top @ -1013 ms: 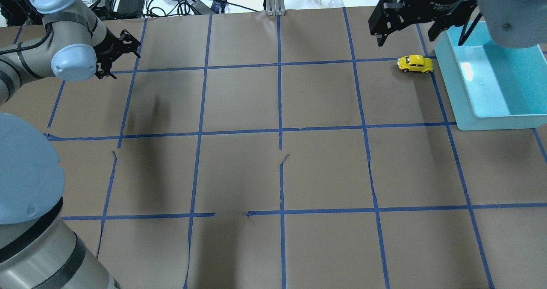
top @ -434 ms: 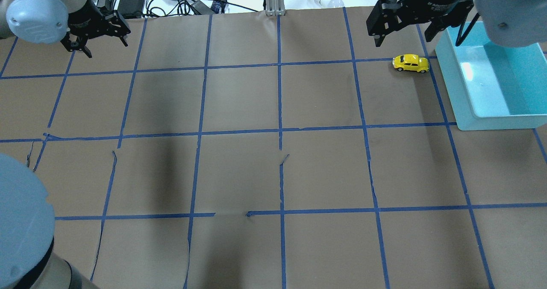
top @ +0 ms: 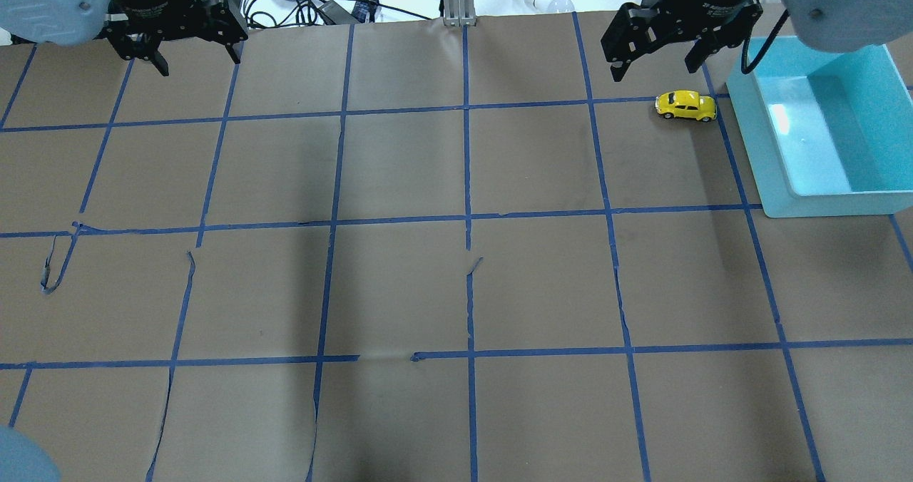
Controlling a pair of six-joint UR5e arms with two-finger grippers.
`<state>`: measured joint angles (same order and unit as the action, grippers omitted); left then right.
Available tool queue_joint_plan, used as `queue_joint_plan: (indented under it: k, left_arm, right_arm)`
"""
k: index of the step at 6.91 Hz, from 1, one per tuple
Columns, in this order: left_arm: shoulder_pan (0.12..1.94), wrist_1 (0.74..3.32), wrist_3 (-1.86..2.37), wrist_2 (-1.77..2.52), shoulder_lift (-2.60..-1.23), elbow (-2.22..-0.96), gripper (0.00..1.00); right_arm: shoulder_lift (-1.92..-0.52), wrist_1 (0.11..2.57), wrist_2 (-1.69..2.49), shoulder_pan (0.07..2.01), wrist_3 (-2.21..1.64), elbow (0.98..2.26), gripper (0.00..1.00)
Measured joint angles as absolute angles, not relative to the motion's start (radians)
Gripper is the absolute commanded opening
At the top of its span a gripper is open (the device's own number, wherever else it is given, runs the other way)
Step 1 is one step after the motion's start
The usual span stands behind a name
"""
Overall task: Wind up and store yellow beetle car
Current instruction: 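Lower the right gripper over the car while the left gripper lifts away, then grasp the yellow car with the right gripper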
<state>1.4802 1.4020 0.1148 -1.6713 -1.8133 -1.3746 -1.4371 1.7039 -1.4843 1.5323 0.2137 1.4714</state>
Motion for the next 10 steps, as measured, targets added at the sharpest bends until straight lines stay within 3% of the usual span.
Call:
queue_joint_plan:
  k: [4,10]
  left_arm:
    - [1.502,1.474,0.017,-1.703,-1.724,-1.484,1.00]
    - [1.481,1.497,-0.076,-1.655,-1.653,-1.570,1.00]
  right_arm:
    - [-1.270,1.737,-1.477,1.389,0.876,1.438,1.00]
    - [-1.035,2.079,-1.521,1.340,1.626,1.430,1.00]
